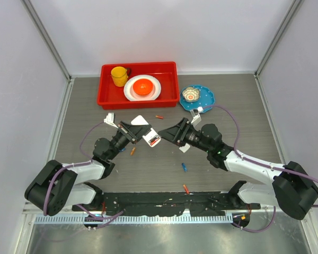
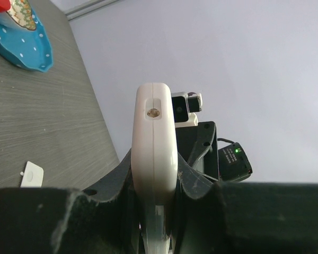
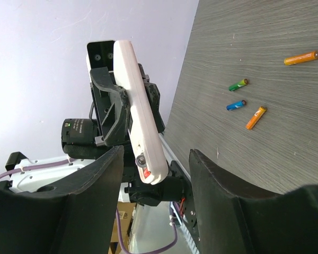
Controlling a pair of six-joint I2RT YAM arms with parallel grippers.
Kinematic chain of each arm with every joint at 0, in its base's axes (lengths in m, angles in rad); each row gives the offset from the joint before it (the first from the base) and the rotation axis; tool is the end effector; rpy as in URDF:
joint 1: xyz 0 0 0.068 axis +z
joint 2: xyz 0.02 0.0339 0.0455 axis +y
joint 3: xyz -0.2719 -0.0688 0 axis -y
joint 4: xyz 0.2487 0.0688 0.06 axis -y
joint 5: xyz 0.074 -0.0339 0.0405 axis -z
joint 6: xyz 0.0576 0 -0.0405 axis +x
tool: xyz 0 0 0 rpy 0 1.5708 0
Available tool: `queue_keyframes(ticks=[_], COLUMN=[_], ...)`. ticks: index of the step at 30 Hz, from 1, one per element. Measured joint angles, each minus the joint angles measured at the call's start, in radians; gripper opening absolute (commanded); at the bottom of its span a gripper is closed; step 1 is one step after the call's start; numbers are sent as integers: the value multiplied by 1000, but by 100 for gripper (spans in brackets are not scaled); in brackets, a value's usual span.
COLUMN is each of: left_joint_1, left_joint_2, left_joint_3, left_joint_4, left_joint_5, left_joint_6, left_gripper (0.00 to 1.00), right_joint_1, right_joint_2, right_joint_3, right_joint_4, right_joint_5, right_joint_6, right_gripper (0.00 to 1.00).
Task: Load the batteries into the remote control
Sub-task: Load the battery into the remote control.
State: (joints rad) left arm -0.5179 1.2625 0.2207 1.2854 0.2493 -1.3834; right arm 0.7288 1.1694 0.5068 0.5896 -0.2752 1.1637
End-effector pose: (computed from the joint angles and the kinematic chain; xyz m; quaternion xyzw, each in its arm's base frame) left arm 0.2022 -0.1316 0.2195 -0.1674 0.5959 -0.6806 0.3919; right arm 0.1953 0.1954 0.2487 0.0653 0.7286 0.6058 0.3128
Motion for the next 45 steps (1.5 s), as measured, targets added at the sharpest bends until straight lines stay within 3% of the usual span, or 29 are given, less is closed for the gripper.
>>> queue_keyframes(ticks=[24, 33, 45], left_joint_1=[0, 0, 0], left_joint_2=[-9, -9, -9], left_joint_3=[0, 0, 2], left_joint_4=[0, 0, 1], left_joint_5=[-3, -7, -21], left_joint_6=[2, 3, 6], left_gripper=[0, 0, 0], right_joint_1=[0, -6, -20], right_joint_2=[37, 37, 47], right_joint_3=[0, -16, -78], right_joint_4=[13, 47, 254], right_joint_5=[-8, -8, -21], right_joint_6=[13, 45, 179], right_gripper=[54, 70, 73])
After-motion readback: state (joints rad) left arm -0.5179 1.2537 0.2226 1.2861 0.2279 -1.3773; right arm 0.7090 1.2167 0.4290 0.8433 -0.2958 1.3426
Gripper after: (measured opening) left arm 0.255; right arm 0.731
